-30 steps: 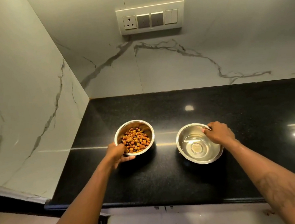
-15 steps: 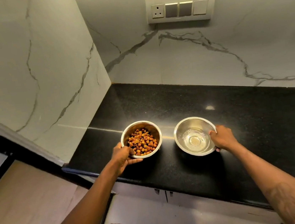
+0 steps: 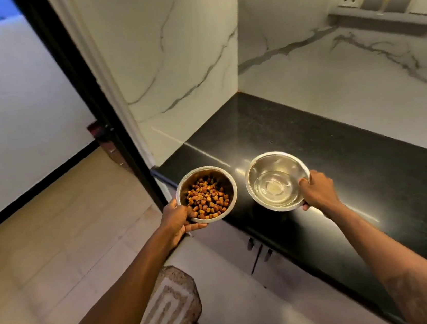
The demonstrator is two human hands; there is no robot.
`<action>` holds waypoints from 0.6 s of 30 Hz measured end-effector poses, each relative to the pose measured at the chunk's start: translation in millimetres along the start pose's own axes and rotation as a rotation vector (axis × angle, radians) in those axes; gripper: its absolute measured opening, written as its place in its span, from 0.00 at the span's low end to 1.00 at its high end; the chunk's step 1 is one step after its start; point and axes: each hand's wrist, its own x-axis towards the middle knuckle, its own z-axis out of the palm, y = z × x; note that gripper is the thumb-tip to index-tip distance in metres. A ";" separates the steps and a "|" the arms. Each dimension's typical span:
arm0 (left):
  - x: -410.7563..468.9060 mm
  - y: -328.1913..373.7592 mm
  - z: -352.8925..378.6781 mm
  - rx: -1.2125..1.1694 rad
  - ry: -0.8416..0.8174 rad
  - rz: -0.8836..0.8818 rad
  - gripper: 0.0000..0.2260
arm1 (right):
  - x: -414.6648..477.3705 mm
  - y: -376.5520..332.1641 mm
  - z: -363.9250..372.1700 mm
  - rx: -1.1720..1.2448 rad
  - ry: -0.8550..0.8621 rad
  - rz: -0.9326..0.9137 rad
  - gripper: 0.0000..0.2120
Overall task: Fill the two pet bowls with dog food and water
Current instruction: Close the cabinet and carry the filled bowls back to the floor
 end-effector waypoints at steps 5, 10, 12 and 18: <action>-7.6 5.8 -74.2 -0.069 0.088 0.050 0.27 | -18.0 -62.1 43.0 -0.039 -0.058 -0.097 0.08; -12.3 12.6 -165.9 -0.128 0.141 0.073 0.30 | -36.9 -127.6 105.6 -0.045 -0.077 -0.172 0.09; -12.7 14.5 -205.1 -0.153 0.154 0.075 0.29 | -42.6 -150.6 135.1 -0.042 -0.097 -0.183 0.11; -16.9 14.8 -325.8 -0.219 0.234 0.093 0.29 | -66.0 -226.5 239.3 0.006 -0.162 -0.202 0.12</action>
